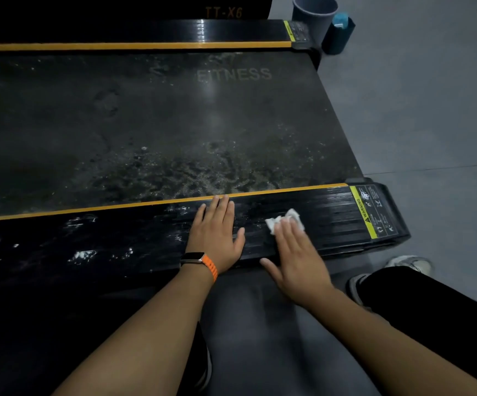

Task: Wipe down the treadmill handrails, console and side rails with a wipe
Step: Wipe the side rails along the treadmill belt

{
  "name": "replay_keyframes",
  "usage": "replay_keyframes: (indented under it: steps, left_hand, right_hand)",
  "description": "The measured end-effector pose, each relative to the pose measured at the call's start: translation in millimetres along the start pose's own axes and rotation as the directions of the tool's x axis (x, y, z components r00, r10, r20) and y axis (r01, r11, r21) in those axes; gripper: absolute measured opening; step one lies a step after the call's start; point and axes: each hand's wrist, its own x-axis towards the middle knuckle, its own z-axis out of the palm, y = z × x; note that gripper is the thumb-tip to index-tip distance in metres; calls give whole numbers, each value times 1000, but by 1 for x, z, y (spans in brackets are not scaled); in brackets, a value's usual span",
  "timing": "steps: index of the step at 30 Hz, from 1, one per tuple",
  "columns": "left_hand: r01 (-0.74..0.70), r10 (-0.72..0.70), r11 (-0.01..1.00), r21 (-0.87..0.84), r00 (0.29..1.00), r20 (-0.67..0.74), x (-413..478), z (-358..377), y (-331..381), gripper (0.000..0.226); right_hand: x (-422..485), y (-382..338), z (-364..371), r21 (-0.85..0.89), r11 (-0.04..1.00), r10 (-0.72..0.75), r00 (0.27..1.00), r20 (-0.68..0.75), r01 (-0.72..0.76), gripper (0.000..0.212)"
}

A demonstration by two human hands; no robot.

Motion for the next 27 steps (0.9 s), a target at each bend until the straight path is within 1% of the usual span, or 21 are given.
replay_keyframes:
  steps: [2,4,8,11,12,14,15,16,18,20,21,22,24,25,27]
  left_hand:
    - [1,-1,1000,-3,1000,-4,0,-1,0,74]
    - [0,0,1000,-3,1000,-3,0,-1,0,74]
    - [-1,1,1000,6,1000,9,0,-1,0,75]
    - [-1,1,1000,2,1000,12,0,-1,0,75]
    - [-1,0,1000,3,1000,14,0,-1,0,75]
    - [-1,1,1000,5,1000,15,0,0,0,76]
    - [-2,2,1000,6,1000,18,0,0,0,76]
    - [-3,3,1000,8,1000,22,0,0,0,76]
    - [-3,3,1000,9,1000,21,0,0,0,76]
    - [-3,3,1000,6,1000,19,0,0,0,76]
    - [-4,4,1000,5,1000,17,0,0,-1,76]
    - [-4,4,1000,3,1000,16,0,0,-1,76]
    - [-3,3,1000,-1,1000,16,0,0,-1,76]
    - [-2,2,1000,-2,1000,17,0,0,-1,76]
    - [-2,2,1000,-5,1000,15,0,0,0,76]
  right_hand:
    - [7,-11,-2,85,994,-65,998,-18,66,74]
    - [11,-7,-7,150,984,-88,994,-70,98,59]
    - [7,13,-14,272,960,-27,985,-168,73,37]
    - [11,14,-17,299,952,-4,980,-198,64,9]
    - [14,12,-19,299,953,-3,983,-183,58,7]
    - [20,6,-23,318,948,13,989,-144,34,14]
    - [22,3,-26,355,935,38,990,-132,12,15]
    - [24,-1,-29,419,907,83,989,-122,-25,15]
    - [28,-4,-37,559,821,211,971,-111,-114,11]
    - [32,0,-41,629,753,318,943,-95,-191,7]
    - [34,6,-41,626,748,347,934,-85,-221,7]
    - [35,13,-39,585,774,357,930,-85,-243,7]
    - [35,27,-33,420,869,335,936,-106,-264,11]
    - [35,33,-31,331,910,306,943,-130,-249,13]
    - [33,42,-29,203,968,189,963,-190,-150,17]
